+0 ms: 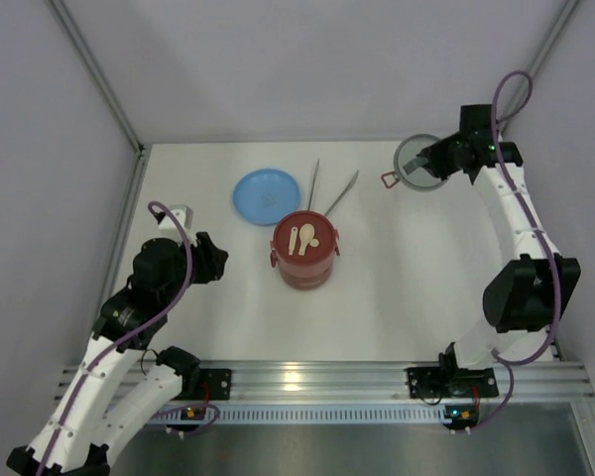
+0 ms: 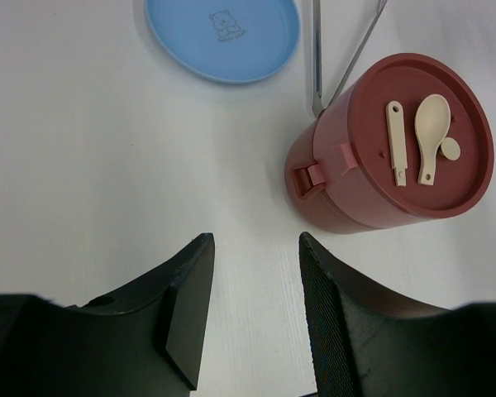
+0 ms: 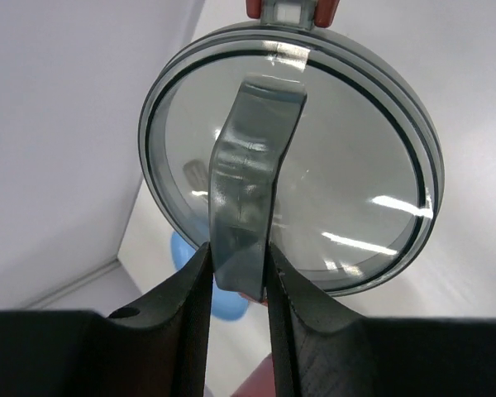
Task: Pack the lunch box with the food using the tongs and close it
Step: Pick up the box lid from the center of the board, then close the box lid on the packing box.
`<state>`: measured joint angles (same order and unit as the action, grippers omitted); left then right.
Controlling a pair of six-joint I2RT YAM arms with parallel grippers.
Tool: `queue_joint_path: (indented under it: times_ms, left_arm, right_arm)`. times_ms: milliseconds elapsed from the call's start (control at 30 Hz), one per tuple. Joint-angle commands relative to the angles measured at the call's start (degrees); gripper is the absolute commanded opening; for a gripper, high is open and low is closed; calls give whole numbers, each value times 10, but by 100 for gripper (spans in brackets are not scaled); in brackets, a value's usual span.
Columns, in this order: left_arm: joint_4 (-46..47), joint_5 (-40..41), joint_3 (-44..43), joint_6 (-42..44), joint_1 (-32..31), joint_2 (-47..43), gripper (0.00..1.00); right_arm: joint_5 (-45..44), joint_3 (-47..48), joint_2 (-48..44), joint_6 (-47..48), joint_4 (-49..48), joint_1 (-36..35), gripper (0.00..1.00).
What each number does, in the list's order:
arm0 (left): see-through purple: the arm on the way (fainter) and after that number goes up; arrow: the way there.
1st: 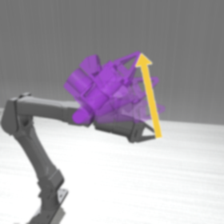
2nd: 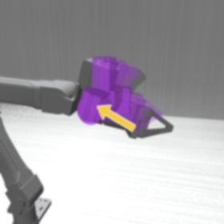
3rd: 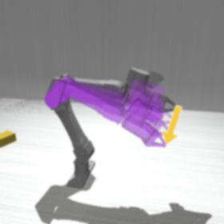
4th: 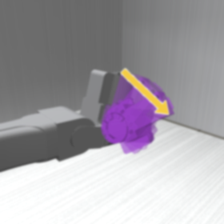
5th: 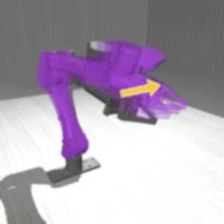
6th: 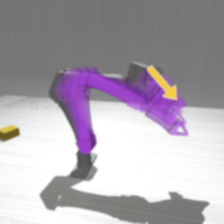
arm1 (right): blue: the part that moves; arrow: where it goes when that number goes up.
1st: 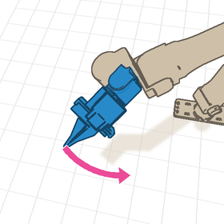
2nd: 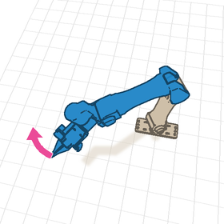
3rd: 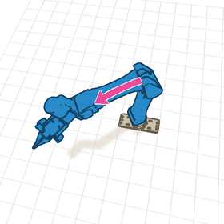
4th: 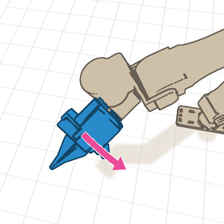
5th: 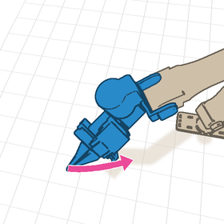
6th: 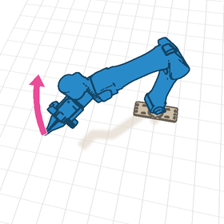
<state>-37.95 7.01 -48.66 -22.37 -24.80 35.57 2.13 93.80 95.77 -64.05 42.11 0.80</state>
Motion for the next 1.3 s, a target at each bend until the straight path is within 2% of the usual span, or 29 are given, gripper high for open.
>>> queue_joint_path:
  times_ms: [0,267,433,600,933,1267]
  left_arm:
    - [7,9,3,-1,-2,3,50]
    - [4,20,4,-5,-2,7,50]
    - [3,22,4,-6,-2,18,50]
    - [2,26,4,-7,-3,20,50]
    - [1,34,4,-9,-3,19,49]
    - [-2,47,4,-11,-3,16,50]
  right_arm:
    - [-35,38,-58,-49,33,-61,0]
    - [-93,66,-99,-178,121,-230,0]
    - [-165,94,-120,-263,170,-333,0]
    - [-208,158,-93,-312,248,-419,0]
    - [-233,146,-54,-418,273,-512,0]
    - [-245,153,-2,-491,293,-524,0]
